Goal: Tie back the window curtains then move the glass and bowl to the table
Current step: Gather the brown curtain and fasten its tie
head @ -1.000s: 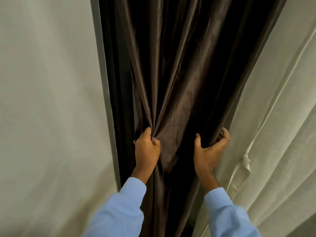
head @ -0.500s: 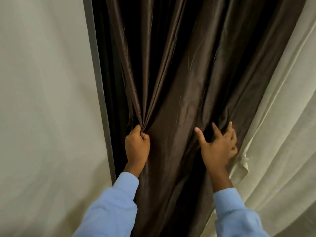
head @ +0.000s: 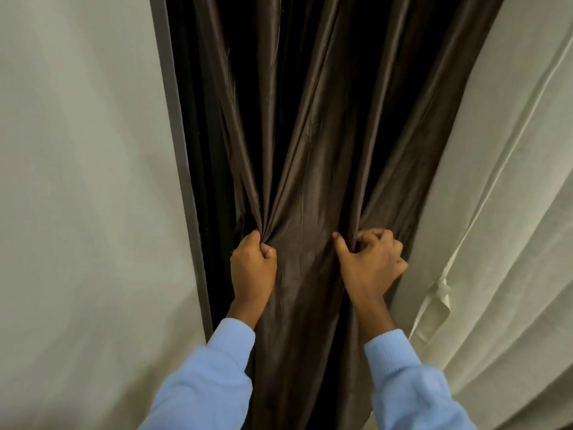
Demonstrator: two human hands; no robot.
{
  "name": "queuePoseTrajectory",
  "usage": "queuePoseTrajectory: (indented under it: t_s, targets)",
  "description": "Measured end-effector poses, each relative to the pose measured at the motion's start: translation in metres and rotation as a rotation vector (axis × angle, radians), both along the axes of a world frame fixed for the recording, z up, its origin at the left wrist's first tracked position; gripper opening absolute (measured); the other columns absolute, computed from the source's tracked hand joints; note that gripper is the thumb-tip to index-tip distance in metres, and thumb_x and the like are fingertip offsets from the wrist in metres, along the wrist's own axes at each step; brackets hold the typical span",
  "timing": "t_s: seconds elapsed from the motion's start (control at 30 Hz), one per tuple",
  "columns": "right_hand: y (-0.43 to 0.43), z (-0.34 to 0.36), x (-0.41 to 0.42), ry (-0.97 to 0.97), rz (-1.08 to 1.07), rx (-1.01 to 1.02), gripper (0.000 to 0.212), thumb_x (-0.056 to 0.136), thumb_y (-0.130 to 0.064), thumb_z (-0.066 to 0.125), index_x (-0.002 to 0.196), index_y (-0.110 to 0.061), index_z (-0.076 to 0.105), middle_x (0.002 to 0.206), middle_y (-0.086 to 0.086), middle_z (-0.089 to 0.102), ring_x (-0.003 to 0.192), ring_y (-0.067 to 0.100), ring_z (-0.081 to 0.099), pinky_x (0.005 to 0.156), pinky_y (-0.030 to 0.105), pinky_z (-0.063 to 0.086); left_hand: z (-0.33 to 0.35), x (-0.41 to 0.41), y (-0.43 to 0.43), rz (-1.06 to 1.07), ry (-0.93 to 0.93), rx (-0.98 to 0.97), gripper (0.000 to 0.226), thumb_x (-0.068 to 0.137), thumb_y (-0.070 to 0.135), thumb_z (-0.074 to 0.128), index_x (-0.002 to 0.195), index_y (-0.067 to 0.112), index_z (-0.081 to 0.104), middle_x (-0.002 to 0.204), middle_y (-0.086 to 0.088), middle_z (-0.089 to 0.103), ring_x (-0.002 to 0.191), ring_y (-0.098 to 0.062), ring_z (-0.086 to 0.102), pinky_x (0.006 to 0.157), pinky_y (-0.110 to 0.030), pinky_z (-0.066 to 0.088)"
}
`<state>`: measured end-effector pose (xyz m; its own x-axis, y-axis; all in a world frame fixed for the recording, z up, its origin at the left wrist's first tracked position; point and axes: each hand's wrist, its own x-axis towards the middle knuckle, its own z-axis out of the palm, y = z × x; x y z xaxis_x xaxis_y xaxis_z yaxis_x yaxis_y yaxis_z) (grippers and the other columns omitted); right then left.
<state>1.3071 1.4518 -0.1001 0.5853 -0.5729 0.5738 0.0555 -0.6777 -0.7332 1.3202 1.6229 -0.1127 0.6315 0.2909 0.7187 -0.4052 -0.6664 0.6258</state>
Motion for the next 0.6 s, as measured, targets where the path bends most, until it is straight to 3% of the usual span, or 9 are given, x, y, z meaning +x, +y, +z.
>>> queuePoseTrajectory:
  t_s: [0.07,0.17,0.33,0.4,0.5,0.6]
  targets:
    - [0.004,0.0,-0.003,-0.052,0.052,0.062,0.02,0.076,-0.042,0.077,0.08,-0.027,0.064,0.095,-0.011,0.055,0.09,0.018,0.059,0.083,0.035,0.034,0.0,-0.002,-0.002,-0.013,-0.013,0.002,0.033,0.083,-0.004,0.054,0.064,0.016,0.036,0.058,0.009,0.033,0.045,-0.002,0.033,0.048,-0.009,0.023]
    - [0.019,-0.013,-0.006,-0.072,0.046,-0.04,0.021,0.077,-0.038,0.077,0.09,-0.024,0.071,0.096,-0.007,0.054,0.089,0.016,0.055,0.08,0.033,0.032,-0.001,-0.004,-0.007,-0.029,-0.012,-0.017,0.034,0.08,-0.002,0.056,0.063,0.017,0.032,0.057,0.009,0.031,0.045,-0.005,0.032,0.046,-0.012,0.023]
    - [0.035,-0.018,-0.007,0.001,0.12,-0.167,0.014,0.084,-0.039,0.069,0.078,-0.027,0.066,0.069,-0.011,0.058,0.068,0.012,0.057,0.074,0.031,0.034,0.0,-0.005,-0.018,-0.039,-0.017,-0.023,0.029,0.086,0.021,0.065,0.068,0.009,0.046,0.062,-0.002,0.048,0.051,-0.015,0.046,0.046,-0.026,0.038]
    - [0.04,-0.02,-0.007,0.017,0.174,-0.19,0.012,0.087,-0.037,0.066,0.081,-0.027,0.067,0.075,-0.011,0.061,0.066,0.01,0.057,0.07,0.03,0.043,0.0,-0.005,-0.022,-0.056,-0.018,0.002,0.029,0.089,0.025,0.065,0.069,0.007,0.053,0.065,-0.003,0.054,0.053,-0.014,0.051,0.048,-0.025,0.043]
    - [0.045,-0.024,-0.007,-0.019,0.272,-0.031,0.005,0.089,-0.032,0.068,0.091,-0.027,0.068,0.097,-0.014,0.058,0.074,0.0,0.055,0.062,0.015,0.04,0.001,-0.006,-0.023,-0.078,-0.035,0.039,0.027,0.09,0.017,0.063,0.066,0.008,0.054,0.062,0.0,0.055,0.049,-0.005,0.046,0.047,-0.012,0.036]
    - [0.044,-0.031,-0.003,-0.152,0.375,0.26,0.009,0.086,-0.014,0.072,0.083,-0.02,0.065,0.087,-0.008,0.062,0.074,0.002,0.059,0.064,0.016,0.046,0.006,-0.009,-0.022,-0.081,-0.049,0.074,0.035,0.089,0.01,0.063,0.061,0.018,0.045,0.052,0.016,0.036,0.041,0.003,0.034,0.042,-0.008,0.03]
